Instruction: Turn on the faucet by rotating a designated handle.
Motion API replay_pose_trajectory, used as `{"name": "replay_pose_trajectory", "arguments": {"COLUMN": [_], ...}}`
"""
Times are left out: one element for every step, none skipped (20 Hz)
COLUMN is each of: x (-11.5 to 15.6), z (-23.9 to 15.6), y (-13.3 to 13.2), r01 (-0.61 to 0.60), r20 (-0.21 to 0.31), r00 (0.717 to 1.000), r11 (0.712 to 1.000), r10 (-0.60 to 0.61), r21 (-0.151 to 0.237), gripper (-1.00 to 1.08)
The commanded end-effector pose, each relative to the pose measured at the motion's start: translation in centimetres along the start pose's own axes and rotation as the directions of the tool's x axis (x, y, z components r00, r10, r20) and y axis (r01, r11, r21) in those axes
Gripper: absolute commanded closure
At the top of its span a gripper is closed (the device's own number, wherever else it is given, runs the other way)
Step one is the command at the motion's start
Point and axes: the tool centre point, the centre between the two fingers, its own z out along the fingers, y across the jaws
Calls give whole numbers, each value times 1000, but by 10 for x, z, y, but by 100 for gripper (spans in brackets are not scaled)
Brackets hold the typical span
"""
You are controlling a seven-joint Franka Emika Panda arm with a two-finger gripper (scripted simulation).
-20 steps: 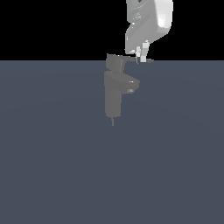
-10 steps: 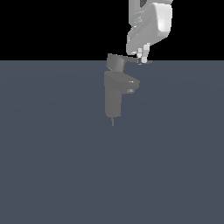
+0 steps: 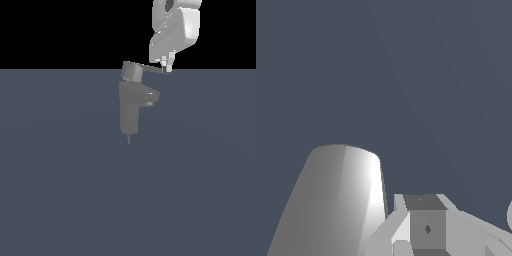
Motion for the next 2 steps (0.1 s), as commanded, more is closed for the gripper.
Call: {"name": "replay_pose_trajectory", "arguments": {"x": [15, 15], "z": [2, 2], "y": [-1, -1], "r01": [-17, -17], "r20": [-2, -2], "r00": [1000, 1000], "r11": [1000, 1000], "r10": [17, 17], "r21": [0, 0], "gripper": [108, 108]}}
